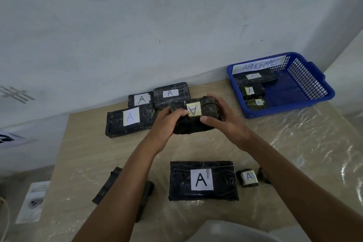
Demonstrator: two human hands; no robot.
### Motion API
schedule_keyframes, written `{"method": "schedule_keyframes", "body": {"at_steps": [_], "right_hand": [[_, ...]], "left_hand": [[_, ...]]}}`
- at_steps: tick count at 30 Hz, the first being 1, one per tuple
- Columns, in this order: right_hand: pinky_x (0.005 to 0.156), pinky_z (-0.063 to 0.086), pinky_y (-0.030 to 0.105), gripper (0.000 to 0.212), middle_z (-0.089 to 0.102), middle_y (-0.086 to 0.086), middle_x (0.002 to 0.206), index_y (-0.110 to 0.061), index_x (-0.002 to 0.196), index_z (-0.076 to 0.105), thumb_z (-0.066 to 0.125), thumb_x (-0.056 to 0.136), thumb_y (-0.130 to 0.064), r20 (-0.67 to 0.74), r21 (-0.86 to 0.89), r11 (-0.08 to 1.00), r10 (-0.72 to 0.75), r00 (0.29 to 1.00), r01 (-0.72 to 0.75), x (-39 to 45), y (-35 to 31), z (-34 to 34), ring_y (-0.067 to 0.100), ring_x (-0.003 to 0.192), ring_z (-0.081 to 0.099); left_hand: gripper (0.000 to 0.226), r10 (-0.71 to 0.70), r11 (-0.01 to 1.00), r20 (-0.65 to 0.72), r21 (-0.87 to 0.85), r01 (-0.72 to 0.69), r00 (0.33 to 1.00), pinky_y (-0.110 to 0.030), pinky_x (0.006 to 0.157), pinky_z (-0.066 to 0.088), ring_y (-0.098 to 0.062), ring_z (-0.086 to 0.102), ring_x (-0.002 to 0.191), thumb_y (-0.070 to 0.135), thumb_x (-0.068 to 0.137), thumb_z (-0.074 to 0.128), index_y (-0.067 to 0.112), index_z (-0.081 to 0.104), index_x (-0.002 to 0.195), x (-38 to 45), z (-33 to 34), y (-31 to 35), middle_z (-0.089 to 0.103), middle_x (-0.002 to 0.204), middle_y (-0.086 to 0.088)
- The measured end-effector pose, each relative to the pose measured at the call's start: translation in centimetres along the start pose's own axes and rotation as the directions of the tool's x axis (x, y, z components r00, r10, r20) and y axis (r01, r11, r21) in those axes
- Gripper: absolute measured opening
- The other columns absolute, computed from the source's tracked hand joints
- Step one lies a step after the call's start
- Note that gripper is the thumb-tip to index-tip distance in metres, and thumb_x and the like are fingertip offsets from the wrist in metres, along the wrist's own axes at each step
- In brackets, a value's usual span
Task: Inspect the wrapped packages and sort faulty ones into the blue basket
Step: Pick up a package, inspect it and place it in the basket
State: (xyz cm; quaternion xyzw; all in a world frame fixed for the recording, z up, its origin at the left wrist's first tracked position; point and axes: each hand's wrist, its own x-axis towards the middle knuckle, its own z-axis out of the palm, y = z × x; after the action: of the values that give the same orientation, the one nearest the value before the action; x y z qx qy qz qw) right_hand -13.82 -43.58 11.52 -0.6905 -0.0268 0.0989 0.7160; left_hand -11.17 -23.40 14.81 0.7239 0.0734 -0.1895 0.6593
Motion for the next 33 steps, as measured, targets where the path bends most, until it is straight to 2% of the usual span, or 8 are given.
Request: {"method": "schedule_keyframes", "body": {"at_steps": [3,6,10,17,20,26,30,33], "right_hand": [[0.101,0.056,0.033,0.091,0.055,-0.004,0.142,-0.034,0.154,0.039,0.088,0.079,-0.016,0.012,-0.078,0.993,-0.090,0.996,0.091,0.0,-0.2,-0.1,0.012,0.129,0.060],[0.095,0.060,0.037,0.073,0.061,0.000,0.129,-0.024,0.145,0.050,0.082,0.084,-0.003,-0.056,-0.135,0.978,-0.170,0.984,0.161,0.4,-0.5,-0.1,0.015,0.117,0.065],[0.080,0.058,0.022,0.048,0.063,-0.001,0.112,-0.016,0.129,0.059,0.079,0.087,-0.006,-0.176,-0.096,0.991,-0.114,0.978,0.098,0.7,-1.0,0.3,-0.001,0.095,0.067],[0.080,0.055,0.018,0.042,0.063,-0.002,0.105,-0.012,0.131,0.057,0.073,0.093,-0.006,-0.157,-0.010,0.998,-0.071,0.985,0.070,0.6,-1.2,1.0,0.002,0.090,0.066],[0.081,0.054,0.016,0.053,0.061,-0.003,0.106,-0.018,0.141,0.050,0.071,0.095,-0.004,-0.103,-0.043,0.996,-0.078,0.992,0.074,0.2,-1.2,1.1,-0.005,0.088,0.067],[0.076,0.054,0.022,0.024,0.061,-0.003,0.089,-0.020,0.102,0.061,0.066,0.095,0.002,-0.167,-0.081,0.994,-0.089,0.982,0.076,0.9,-1.4,1.2,0.000,0.078,0.062],[0.081,0.054,0.021,0.019,0.067,-0.004,0.097,-0.020,0.112,0.062,0.069,0.098,-0.008,-0.107,-0.014,0.997,-0.075,0.991,0.074,0.6,-1.0,1.1,0.000,0.089,0.067],[0.093,0.057,0.029,0.047,0.067,0.003,0.120,-0.022,0.130,0.058,0.078,0.088,-0.029,-0.041,-0.008,0.999,-0.047,0.998,0.047,0.5,-0.6,0.8,0.014,0.112,0.067]], "left_hand": [[0.017,-0.082,0.994,0.059,-0.069,0.086,0.995,-0.028,0.064,0.057,-0.013,0.069,0.072,0.021,0.099,0.061,0.014,0.071,0.087,-0.1,-0.3,1.2,0.071,0.078,-0.001],[0.029,-0.095,0.991,0.156,-0.074,0.108,0.983,-0.037,0.083,0.061,-0.019,0.075,0.093,0.042,0.096,0.064,0.018,0.073,0.110,-0.1,-0.5,1.3,0.078,0.101,-0.003],[0.069,0.188,0.982,0.085,0.011,-0.189,0.979,-0.026,0.101,0.053,-0.008,0.066,0.115,0.048,0.084,0.079,0.034,0.051,0.146,-0.4,-0.7,0.3,0.067,0.124,0.004],[0.020,0.352,0.925,-0.075,0.180,-0.335,0.933,-0.029,0.082,0.059,-0.015,0.068,0.096,0.008,0.089,0.077,0.022,0.069,0.101,0.0,-0.2,-0.6,0.070,0.105,-0.002],[0.015,0.317,0.942,-0.076,0.144,-0.305,0.945,-0.023,0.076,0.058,-0.016,0.069,0.092,0.009,0.090,0.077,0.014,0.069,0.101,0.1,-0.3,-0.5,0.070,0.102,-0.009],[0.015,0.223,0.973,0.012,0.052,-0.224,0.975,-0.039,0.094,0.060,-0.024,0.070,0.106,0.015,0.093,0.074,0.022,0.072,0.106,-0.1,-0.4,-0.5,0.073,0.112,-0.010],[0.017,0.152,0.988,-0.060,0.038,-0.150,0.987,-0.047,0.095,0.058,-0.029,0.071,0.103,0.012,0.093,0.072,0.029,0.075,0.091,0.2,-0.1,-0.2,0.076,0.100,-0.006],[0.010,0.054,0.997,-0.062,-0.045,-0.057,0.997,-0.044,0.086,0.062,-0.032,0.071,0.101,0.014,0.096,0.068,0.013,0.073,0.104,0.4,-0.2,0.2,0.074,0.104,-0.013]]}}
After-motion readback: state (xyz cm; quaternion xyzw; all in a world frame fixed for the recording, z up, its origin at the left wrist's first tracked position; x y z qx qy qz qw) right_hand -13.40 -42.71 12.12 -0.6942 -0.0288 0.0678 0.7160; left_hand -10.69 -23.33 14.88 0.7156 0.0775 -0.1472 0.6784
